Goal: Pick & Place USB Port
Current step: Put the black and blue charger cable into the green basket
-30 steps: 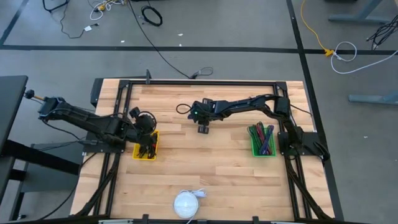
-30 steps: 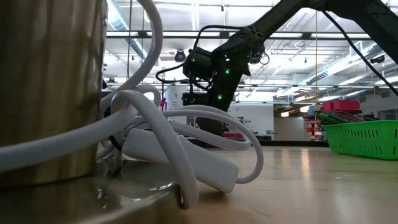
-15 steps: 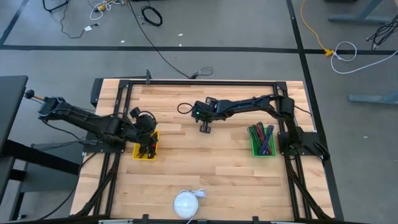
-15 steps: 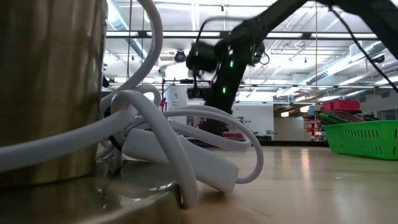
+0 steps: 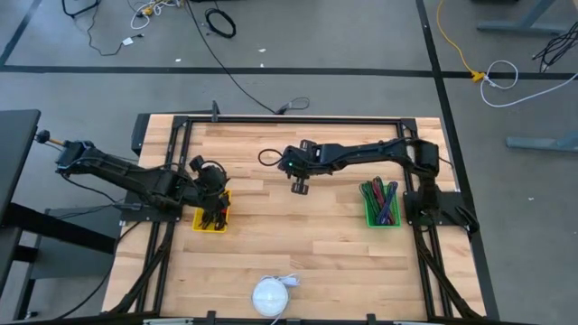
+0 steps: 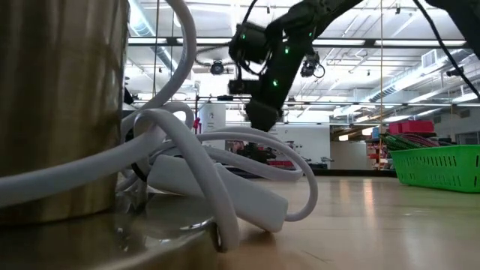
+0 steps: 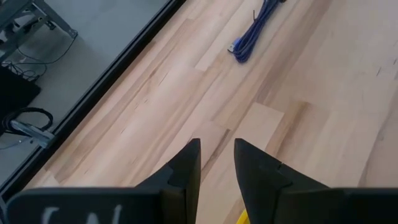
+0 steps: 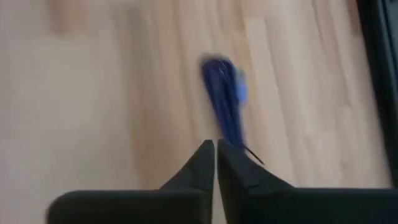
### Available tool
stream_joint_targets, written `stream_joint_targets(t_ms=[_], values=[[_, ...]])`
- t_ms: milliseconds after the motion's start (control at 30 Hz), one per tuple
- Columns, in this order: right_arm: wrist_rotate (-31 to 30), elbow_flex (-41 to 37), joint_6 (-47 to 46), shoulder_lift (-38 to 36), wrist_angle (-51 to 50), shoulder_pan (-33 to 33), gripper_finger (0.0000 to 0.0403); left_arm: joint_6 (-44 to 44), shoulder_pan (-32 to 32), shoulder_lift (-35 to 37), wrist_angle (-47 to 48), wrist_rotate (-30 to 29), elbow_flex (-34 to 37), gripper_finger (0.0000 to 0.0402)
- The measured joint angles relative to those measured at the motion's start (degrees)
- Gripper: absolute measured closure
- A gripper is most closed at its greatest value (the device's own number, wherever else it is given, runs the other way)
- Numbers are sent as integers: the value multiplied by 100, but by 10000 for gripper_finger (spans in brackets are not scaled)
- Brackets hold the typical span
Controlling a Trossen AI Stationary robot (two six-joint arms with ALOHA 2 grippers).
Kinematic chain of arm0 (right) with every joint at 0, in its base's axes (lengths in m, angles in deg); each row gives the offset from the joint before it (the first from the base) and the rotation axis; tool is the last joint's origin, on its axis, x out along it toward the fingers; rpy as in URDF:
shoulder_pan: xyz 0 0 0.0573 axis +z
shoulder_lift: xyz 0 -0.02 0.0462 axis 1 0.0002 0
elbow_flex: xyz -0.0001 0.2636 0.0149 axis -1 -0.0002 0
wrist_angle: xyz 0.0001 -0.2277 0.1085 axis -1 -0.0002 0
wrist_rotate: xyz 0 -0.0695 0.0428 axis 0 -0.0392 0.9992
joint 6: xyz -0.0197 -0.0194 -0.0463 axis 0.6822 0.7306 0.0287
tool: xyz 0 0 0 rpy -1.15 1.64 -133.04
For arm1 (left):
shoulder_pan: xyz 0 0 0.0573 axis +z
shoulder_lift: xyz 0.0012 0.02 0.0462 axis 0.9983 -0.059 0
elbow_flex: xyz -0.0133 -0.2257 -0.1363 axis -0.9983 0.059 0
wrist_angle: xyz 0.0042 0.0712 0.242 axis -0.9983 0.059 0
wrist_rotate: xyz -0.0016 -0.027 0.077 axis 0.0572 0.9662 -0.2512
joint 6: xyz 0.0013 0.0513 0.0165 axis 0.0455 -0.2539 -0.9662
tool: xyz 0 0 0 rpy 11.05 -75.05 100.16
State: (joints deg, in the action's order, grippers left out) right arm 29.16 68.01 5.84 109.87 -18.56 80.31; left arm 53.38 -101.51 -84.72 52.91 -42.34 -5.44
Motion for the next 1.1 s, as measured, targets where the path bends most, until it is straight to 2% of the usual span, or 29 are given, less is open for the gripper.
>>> stream_joint_targets(t_ms=[133, 433, 600, 800, 1100], values=[[-255, -3, 261, 207, -21, -164, 348, -7, -2, 0, -5, 0, 0, 299], [-31, 0, 209, 428, 12, -542, 202, -4, -11, 0, -29, 0, 0, 299], [81, 2, 183, 561, 63, -570, 143, -4, -11, 0, -29, 0, 0, 299], [-140, 2, 297, 665, 250, -573, 122, -4, -9, 0, -25, 0, 0, 299], [184, -114, 269, 661, 369, -605, 149, -2, -9, 0, -24, 0, 0, 299]])
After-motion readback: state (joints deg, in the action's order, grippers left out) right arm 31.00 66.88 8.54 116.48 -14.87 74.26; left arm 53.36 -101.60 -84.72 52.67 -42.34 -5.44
